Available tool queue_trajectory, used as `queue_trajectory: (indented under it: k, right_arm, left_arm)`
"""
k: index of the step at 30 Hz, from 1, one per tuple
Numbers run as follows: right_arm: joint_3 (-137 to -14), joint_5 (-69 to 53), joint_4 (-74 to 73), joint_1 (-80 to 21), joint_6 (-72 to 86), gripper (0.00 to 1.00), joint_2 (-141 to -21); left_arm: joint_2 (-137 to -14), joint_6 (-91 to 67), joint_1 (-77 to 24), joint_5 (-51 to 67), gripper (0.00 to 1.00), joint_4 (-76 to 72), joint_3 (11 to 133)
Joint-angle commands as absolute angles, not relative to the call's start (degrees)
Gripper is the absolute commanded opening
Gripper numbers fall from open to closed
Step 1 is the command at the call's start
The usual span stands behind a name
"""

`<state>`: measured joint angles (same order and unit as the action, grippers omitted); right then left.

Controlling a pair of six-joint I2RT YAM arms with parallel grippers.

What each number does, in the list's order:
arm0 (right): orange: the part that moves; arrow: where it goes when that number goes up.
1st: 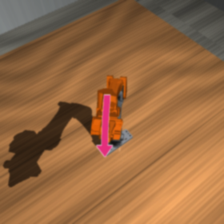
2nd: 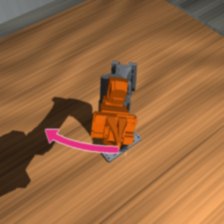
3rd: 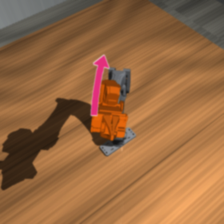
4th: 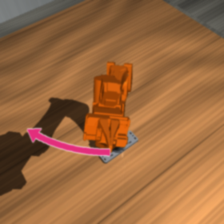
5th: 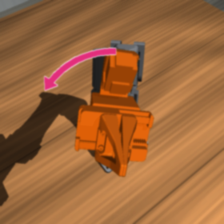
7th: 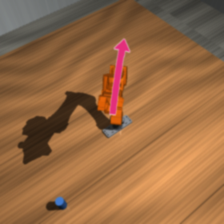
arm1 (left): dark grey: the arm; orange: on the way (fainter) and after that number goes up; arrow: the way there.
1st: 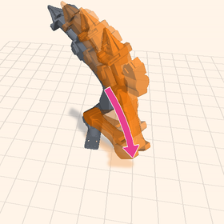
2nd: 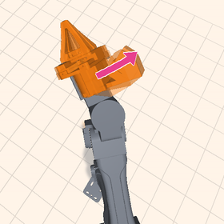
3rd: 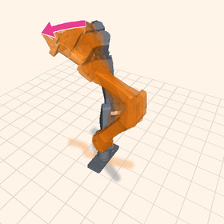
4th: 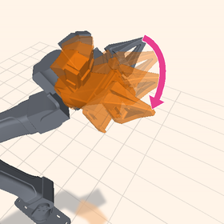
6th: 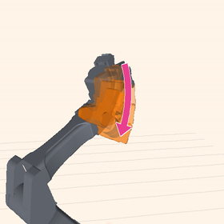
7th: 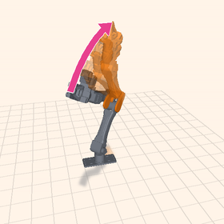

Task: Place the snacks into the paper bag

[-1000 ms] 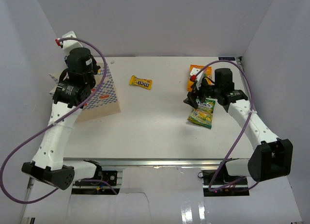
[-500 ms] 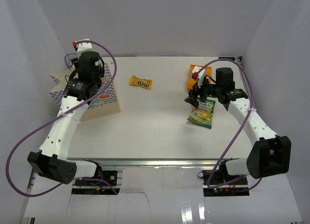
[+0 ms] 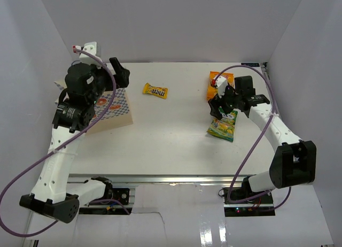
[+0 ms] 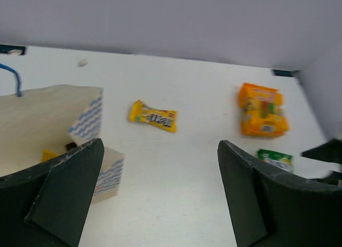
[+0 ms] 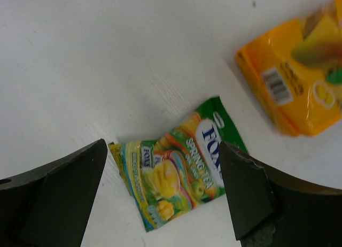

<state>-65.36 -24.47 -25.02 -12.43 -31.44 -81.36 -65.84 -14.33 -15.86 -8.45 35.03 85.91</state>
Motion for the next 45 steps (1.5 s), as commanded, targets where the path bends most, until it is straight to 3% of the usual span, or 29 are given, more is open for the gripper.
queue_trajectory:
  k: [1, 8, 14, 27, 36, 39, 45]
  right_arm:
    - [-62.5, -7.09, -29.27, -12.13, -23.6, 0.9, -81.48]
    - [-53.09, 3.16, -27.42, -10.55, -1.18, 0.9, -77.7]
    - [-49.92, -7.46, -23.65, -0.71, 5.62, 0.92, -79.89]
    - [-51.95, -15.64, -18.28, 2.02, 10.11, 0.99, -91.14]
    - [-49.75, -18.1, -14.5, 2.46, 11.25, 0.78, -93.25]
    - [-49.4, -20.55, -13.36, 3.34, 10.9, 0.65, -93.51]
    - [-47.64, -26.89, -11.87, 5.62, 7.39, 0.32, -93.43]
  left_arm:
    - [-60.74, -21.34, -15.73, 7.8, 0.98, 30.42, 81.86]
    - [-55.55, -37.43, -15.73, 21.08, 0.98, 21.9, 67.34]
    - [-54.14, -41.4, -15.91, 28.29, 0.98, 16.88, 58.81]
    - [-54.32, -42.54, -18.1, 30.41, 0.98, 13.8, 53.88]
    - [-56.68, -44.21, -20.83, 29.8, 0.98, 10.73, 52.03]
    - [-58.87, -44.73, -23.2, 29.1, 0.98, 8.79, 51.68]
    - [-65.39, -45.35, -29.71, 27.33, 0.98, 4.39, 51.59]
